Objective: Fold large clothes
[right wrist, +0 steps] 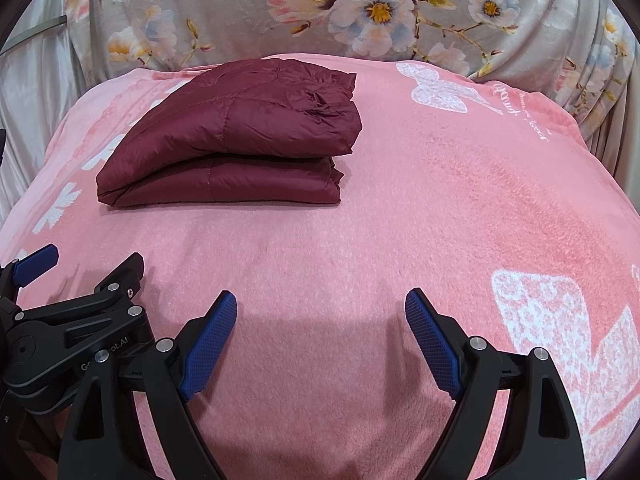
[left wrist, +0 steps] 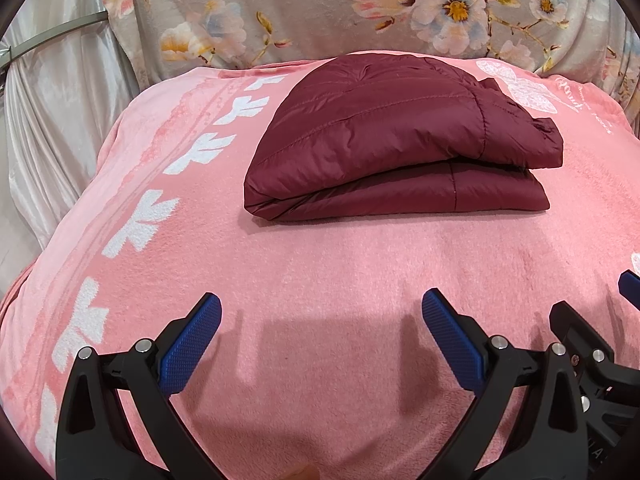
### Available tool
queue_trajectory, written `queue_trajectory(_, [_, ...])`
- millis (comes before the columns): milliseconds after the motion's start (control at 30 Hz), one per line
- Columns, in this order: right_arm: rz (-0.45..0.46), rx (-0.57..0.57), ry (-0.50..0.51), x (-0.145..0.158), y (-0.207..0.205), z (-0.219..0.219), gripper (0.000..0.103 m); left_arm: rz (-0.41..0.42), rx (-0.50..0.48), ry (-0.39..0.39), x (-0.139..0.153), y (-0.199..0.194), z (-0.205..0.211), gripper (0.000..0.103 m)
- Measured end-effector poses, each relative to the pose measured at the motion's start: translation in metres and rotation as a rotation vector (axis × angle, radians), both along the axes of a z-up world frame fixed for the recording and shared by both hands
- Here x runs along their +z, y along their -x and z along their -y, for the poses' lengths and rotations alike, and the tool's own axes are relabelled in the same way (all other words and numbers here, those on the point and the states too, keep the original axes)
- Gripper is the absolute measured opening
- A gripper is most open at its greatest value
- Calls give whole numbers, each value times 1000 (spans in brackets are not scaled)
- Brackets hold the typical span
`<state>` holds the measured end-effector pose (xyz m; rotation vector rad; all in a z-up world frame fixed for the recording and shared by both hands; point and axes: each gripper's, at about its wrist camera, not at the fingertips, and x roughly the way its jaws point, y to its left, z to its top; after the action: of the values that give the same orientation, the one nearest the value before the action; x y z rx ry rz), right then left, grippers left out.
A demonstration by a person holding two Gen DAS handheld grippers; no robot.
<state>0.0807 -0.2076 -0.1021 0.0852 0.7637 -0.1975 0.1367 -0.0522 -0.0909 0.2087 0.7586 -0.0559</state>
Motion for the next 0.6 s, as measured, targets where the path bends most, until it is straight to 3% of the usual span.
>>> queue_trajectory(600, [6, -2, 2, 4, 0, 0, 84, 1, -3, 9, 2, 1, 1, 98])
